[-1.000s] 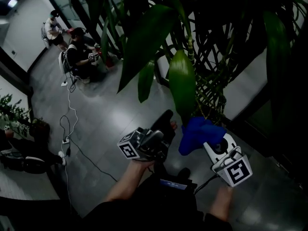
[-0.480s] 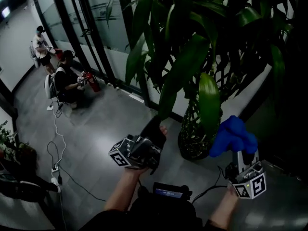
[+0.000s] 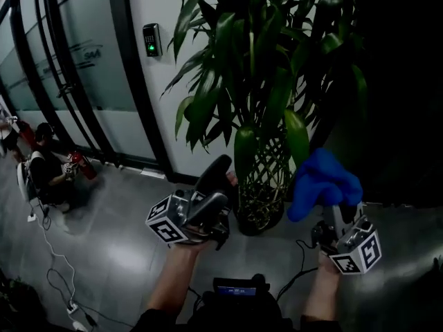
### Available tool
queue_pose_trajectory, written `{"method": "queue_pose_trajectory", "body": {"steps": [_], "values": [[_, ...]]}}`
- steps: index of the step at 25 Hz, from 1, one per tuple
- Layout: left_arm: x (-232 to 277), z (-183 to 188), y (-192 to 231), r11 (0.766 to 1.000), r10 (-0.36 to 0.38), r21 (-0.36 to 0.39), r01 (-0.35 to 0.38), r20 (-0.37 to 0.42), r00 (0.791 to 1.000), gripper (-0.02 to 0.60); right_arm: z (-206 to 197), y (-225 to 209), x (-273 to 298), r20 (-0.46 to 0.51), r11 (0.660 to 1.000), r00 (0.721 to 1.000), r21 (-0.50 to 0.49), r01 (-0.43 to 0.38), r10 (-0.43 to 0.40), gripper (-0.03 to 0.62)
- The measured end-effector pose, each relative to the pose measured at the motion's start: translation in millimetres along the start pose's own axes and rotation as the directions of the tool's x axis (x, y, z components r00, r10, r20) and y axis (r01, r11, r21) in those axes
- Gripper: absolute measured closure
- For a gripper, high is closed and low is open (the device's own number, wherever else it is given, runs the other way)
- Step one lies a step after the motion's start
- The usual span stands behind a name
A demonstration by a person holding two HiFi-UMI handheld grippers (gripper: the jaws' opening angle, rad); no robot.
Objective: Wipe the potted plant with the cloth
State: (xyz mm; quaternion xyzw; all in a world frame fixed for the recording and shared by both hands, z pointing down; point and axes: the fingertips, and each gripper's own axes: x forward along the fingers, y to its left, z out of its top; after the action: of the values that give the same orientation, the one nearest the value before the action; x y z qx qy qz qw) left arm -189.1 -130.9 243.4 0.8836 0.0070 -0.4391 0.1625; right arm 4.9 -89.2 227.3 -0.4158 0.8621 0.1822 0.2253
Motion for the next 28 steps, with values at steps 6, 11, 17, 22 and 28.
{"method": "queue_pose_trajectory", "body": {"steps": [6, 11, 17, 22, 28], "values": [[47, 9, 5, 0.998, -0.043, 0.033, 0.045, -0.067, 0.997, 0.173, 22, 6, 31, 0.007, 0.998, 0.999, -0.062, -0.034, 0.035, 0.522], [84, 6, 28, 0.998, -0.033, 0.052, 0.039, -0.114, 0.993, 0.173, 25, -14, 66, 0.030, 0.994, 0.995, -0.057, -0.097, 0.099, 0.522], [118, 2, 51, 0.995, -0.056, 0.078, 0.066, -0.127, 0.990, 0.173, 29, -53, 102, 0.080, 0.992, 0.989, -0.024, -0.126, 0.127, 0.522], [139, 5, 65, 0.993, -0.088, 0.071, 0.097, -0.120, 0.989, 0.167, 24, -64, 140, 0.046, 0.986, 0.985, -0.042, -0.164, 0.166, 0.522], [151, 6, 88, 0.992, -0.123, 0.014, 0.126, -0.132, 0.984, 0.161, 14, -76, 183, 0.015, 0.989, 0.992, -0.076, -0.123, 0.125, 0.522]]}}
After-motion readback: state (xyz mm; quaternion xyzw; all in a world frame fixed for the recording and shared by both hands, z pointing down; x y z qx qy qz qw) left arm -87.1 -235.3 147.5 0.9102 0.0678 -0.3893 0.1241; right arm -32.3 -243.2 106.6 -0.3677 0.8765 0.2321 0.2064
